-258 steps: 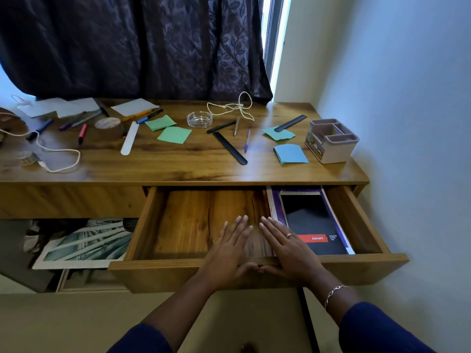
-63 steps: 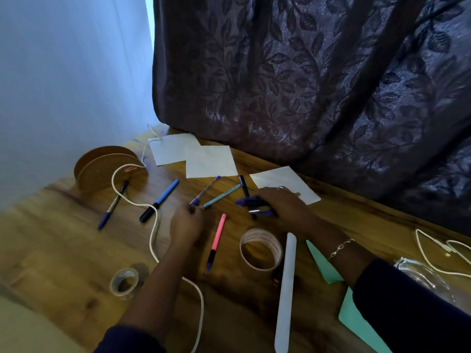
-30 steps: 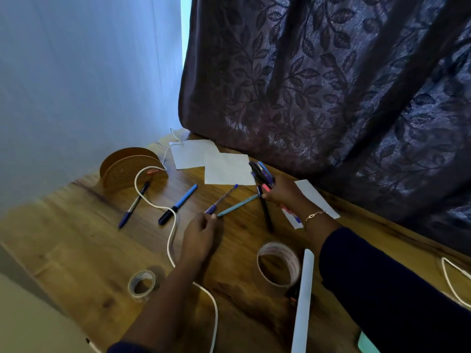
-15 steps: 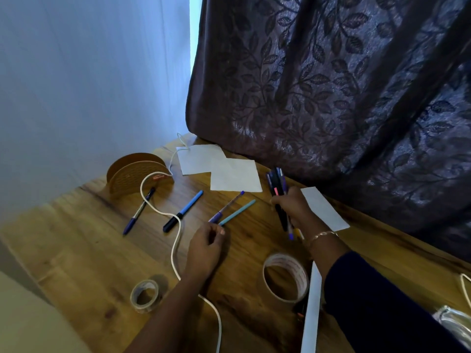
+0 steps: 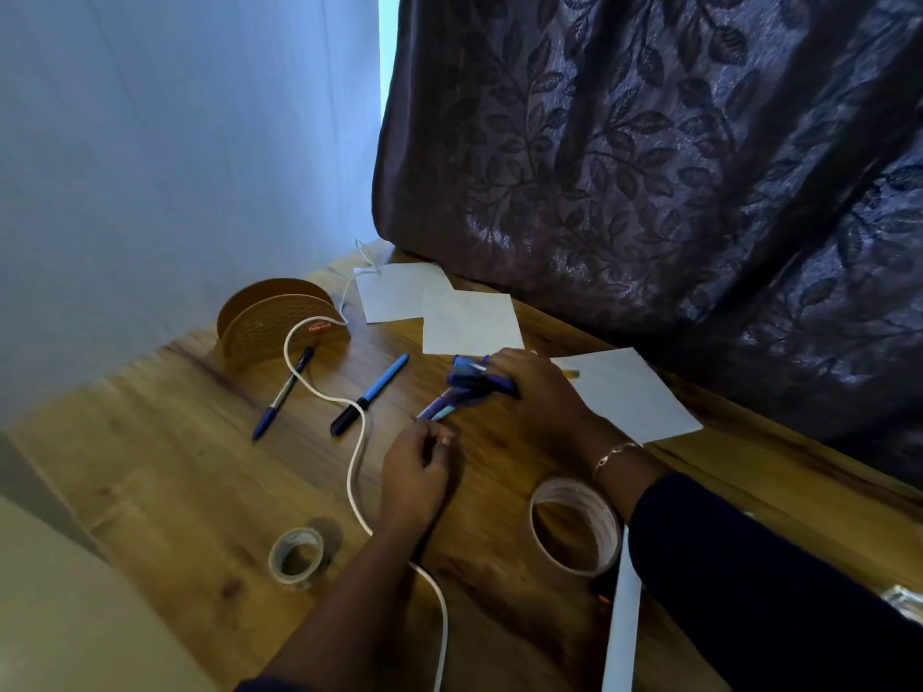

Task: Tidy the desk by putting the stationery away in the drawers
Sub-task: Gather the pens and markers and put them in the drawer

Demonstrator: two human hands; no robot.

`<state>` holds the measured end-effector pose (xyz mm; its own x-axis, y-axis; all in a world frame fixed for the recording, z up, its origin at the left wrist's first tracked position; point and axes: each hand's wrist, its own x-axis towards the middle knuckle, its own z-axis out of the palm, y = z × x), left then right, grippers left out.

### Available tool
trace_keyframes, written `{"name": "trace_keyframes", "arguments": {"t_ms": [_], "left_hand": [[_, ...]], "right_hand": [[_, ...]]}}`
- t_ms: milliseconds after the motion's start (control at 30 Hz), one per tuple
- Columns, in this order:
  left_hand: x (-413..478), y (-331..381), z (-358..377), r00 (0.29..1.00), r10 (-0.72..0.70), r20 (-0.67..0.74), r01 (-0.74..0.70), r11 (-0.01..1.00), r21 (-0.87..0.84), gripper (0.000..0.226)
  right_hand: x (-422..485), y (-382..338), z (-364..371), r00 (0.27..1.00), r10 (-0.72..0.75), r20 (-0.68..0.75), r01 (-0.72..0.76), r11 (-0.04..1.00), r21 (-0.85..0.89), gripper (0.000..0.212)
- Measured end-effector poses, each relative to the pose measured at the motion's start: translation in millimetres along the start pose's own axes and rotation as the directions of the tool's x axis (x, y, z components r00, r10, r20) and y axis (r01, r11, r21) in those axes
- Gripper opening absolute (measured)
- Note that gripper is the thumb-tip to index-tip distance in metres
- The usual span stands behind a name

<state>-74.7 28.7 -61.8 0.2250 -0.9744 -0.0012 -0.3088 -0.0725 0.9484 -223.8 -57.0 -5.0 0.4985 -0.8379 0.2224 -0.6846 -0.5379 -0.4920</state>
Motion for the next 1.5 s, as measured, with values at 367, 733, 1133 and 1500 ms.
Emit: {"name": "trace_keyframes", "arguments": {"t_ms": [367,733,1133,1500], "left_hand": [[1.2,-0.8,-1.2,1.000,-0.004,0.007,0.004,1.000,-0.018,0.015],[1.3,-1.0,-2.5,0.996,-0.074,0.050,0.077,0.994,-0.071,0.011],[-10.7,39.8,0.8,0.998,-0.036,0.056,0.047,0.978,-0.205,0.015],[-82.3,116.4,85.4,0.895,0.270,0.355,-0.200,0.954,-0.222,0.012]], "right_hand": [[2.5,2.1,22.1,0.985,-0.044,0.169,0.077,0.978,-0.194,0.039],[-52.1,7.4,-22.3,0.846,0.467,-0.256,-0.159,0.681,0.715,0.025],[-103.9,23.9,-14.7,0.666,0.732,-0.146,-0.328,0.463,0.824,0.044],[-208.8,-7.9,-67.8,0.621,0.762,0.182,-0.309,0.025,0.951,0.024]]}}
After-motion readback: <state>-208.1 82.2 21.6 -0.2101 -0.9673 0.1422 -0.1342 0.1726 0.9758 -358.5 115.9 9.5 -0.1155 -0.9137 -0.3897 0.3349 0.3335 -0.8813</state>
